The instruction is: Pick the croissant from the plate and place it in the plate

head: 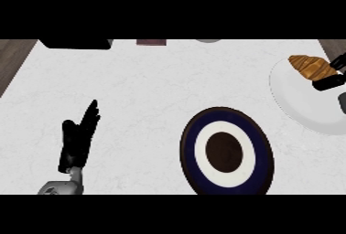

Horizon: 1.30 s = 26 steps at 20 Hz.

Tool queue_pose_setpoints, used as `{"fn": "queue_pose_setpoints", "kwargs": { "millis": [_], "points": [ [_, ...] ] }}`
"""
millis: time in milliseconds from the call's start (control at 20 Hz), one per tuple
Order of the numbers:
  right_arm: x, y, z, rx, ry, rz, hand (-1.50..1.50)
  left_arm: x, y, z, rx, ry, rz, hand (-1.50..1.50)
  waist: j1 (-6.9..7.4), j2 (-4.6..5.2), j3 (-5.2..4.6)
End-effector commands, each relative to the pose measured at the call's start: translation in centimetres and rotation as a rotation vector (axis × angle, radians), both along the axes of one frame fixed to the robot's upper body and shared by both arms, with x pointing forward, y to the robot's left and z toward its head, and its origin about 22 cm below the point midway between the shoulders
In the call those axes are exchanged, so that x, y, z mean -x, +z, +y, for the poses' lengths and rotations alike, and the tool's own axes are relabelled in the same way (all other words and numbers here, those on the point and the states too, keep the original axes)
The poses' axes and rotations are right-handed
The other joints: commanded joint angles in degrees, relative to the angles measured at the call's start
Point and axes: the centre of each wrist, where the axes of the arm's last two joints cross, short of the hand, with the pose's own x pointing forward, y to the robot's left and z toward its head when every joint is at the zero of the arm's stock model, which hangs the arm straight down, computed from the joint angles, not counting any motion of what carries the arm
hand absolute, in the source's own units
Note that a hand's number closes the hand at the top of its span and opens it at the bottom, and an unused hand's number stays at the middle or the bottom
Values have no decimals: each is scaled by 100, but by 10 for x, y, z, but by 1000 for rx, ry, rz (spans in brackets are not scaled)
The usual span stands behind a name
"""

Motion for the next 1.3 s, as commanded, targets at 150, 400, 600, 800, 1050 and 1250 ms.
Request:
{"fn": "queue_pose_setpoints", "kwargs": {
  "millis": [150,400,600,800,1050,1250],
  "points": [
    [25,-25,-34,-154,35,238,150,6,2,-8,5,-4,-2,0,78,15,9],
    [31,-27,-42,-227,162,216,-150,-1,-7,-4,0,-15,-13,0,53,32,10],
    [22,-35,-20,-263,265,-21,-150,-2,4,-4,17,1,-8,0,-17,-23,9],
    [32,-15,-49,-409,245,-385,-150,7,-8,5,8,15,13,0,-132,-34,24],
    [55,-38,-66,-578,217,-541,-150,12,6,17,11,0,8,0,-65,-39,11],
    [76,-40,-89,-627,262,-551,-150,20,7,9,-10,42,-2,0,-56,-44,5]
  ]
}}
